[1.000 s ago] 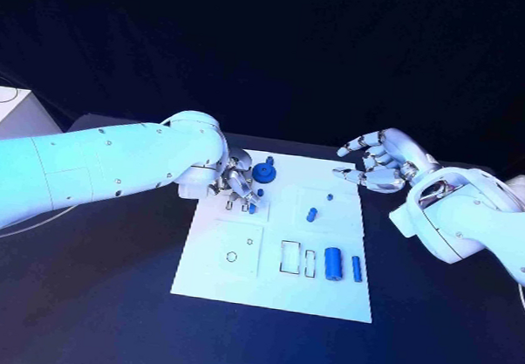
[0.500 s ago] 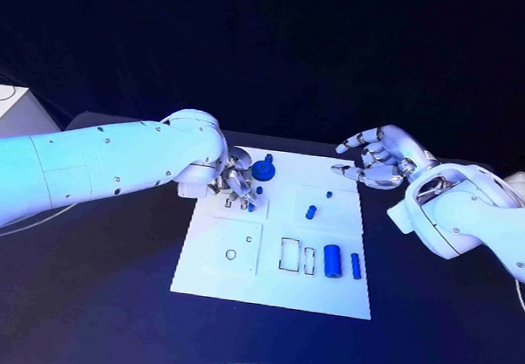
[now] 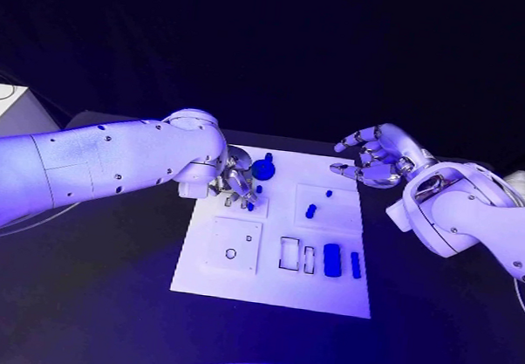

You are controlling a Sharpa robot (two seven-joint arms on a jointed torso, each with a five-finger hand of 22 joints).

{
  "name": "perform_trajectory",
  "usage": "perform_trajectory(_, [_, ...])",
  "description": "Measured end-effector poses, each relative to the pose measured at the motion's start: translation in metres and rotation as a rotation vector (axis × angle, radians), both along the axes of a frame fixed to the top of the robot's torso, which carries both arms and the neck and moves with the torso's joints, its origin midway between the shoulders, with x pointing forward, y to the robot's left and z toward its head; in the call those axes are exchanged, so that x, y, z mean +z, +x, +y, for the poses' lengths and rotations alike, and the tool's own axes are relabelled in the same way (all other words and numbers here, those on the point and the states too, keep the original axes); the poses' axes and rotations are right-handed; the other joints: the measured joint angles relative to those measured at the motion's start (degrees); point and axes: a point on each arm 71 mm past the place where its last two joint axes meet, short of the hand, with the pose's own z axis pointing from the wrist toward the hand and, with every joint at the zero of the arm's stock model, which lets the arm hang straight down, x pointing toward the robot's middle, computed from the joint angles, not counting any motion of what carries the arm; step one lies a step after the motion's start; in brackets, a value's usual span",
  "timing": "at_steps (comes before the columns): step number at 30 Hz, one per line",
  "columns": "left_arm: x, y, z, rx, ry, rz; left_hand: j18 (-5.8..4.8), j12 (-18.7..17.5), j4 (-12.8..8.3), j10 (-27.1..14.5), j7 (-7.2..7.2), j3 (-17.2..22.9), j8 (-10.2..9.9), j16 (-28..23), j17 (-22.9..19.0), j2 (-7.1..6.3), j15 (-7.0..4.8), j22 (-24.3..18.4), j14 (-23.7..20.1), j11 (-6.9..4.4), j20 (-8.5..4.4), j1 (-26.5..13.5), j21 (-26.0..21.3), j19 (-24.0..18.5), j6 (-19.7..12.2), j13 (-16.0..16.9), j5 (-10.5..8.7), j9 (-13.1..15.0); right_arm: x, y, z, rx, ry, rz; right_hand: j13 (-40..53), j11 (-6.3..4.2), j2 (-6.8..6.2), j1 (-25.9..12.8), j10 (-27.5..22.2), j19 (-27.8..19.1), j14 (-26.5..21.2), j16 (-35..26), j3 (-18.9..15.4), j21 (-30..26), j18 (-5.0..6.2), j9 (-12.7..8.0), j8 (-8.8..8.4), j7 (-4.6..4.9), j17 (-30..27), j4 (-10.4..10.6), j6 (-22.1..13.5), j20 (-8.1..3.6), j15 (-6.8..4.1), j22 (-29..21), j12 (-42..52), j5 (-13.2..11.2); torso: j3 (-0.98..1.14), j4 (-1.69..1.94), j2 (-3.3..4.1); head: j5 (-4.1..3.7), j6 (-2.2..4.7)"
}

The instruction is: Assemble the parts on the task board

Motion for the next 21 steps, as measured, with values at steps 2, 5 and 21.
perform_trajectory(2, [-0.0004, 0.0000, -0.0004, 0.000, -0.001, 0.002, 0.00, 0.00, 0.00, 0.00, 0.00, 0.00, 0.00, 0.00, 0.00, 0.00, 0.00, 0.00, 0.00, 0.00, 0.00, 0.00, 0.00, 0.00, 0.00, 0.00, 0.00, 0.00, 0.0000, 0.0000, 0.0002, 0.000, -0.001, -0.001, 0.00, 0.00, 0.00, 0.00, 0.00, 0.00, 0.00, 0.00, 0.00, 0.00, 0.00, 0.00, 0.00, 0.00, 0.00, 0.00, 0.00, 0.00, 0.00, 0.00, 0.00, 0.00, 0.00, 0.00, 0.00, -0.01, -0.03])
perform_trajectory(5, [-0.0008, -0.0002, -0.0012, -0.001, -0.003, 0.005, 0.00, 0.00, 0.00, 0.00, 0.00, 0.00, 0.02, 0.00, 0.00, 0.00, 0.00, 0.01, 0.00, 0.00, 0.00, 0.00, 0.00, 0.00, 0.00, 0.00, 0.00, 0.01, 0.0000, 0.0001, 0.0005, 0.001, -0.002, -0.001, 0.00, 0.00, 0.00, 0.00, 0.00, 0.00, 0.00, 0.00, 0.00, 0.00, 0.00, 0.00, 0.00, 0.00, 0.00, 0.00, 0.00, 0.00, 0.00, 0.00, 0.00, 0.00, 0.01, -0.01, 0.00, -0.01, -0.03])
perform_trajectory(21, [-0.0017, 0.0005, -0.0018, 0.008, -0.022, 0.026, 0.00, -0.01, -3.05, 0.05, -0.47, 7.32, 0.10, 0.00, 0.00, 1.34, -0.67, 0.38, 0.21, -0.64, 0.00, 6.02, 0.00, 0.00, 0.02, -0.01, -0.14, 1.55, -0.0008, 0.0008, 0.0010, 0.001, -0.006, 0.000, 0.00, 0.00, 0.00, 0.00, 0.00, 0.00, 0.00, 0.00, 0.16, 0.00, 0.00, 0.01, 0.00, 0.00, -0.01, 0.16, 0.00, 0.00, 0.00, -0.02, 0.00, 0.00, 0.04, -0.01, 0.03, 0.03, -0.34])
